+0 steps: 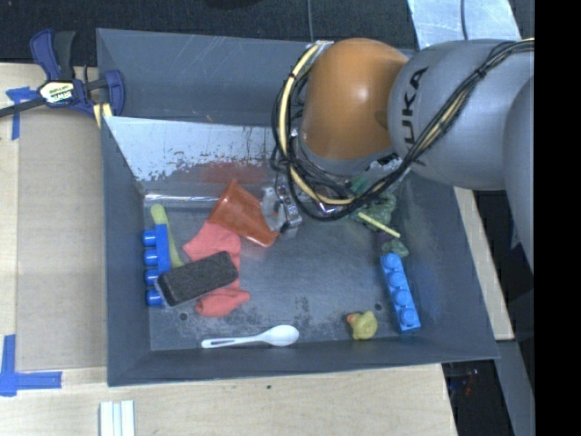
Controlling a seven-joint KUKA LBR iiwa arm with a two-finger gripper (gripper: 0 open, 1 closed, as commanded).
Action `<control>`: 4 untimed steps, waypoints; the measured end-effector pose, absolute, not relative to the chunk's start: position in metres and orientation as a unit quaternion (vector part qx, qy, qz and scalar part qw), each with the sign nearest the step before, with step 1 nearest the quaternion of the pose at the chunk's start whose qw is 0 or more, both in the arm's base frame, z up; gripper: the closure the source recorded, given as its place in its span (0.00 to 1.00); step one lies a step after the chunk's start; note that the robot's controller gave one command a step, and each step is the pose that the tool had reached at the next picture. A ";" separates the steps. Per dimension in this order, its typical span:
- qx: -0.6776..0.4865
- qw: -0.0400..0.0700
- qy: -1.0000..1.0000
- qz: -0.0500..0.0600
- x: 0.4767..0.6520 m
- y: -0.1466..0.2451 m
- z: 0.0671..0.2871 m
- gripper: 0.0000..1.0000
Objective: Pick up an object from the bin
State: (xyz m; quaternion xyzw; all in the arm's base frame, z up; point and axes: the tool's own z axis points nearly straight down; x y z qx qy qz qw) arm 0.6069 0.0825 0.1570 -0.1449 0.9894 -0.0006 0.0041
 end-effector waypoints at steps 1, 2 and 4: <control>-0.159 0.005 0.987 0.000 0.614 0.102 0.153 1.00; -0.169 0.003 0.986 0.001 0.588 0.170 0.111 0.00; -0.145 0.006 0.989 0.002 0.584 0.157 0.084 0.00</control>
Offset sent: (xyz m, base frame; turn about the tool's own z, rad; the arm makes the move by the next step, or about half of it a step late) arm -0.0197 0.0868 -0.0468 -0.0495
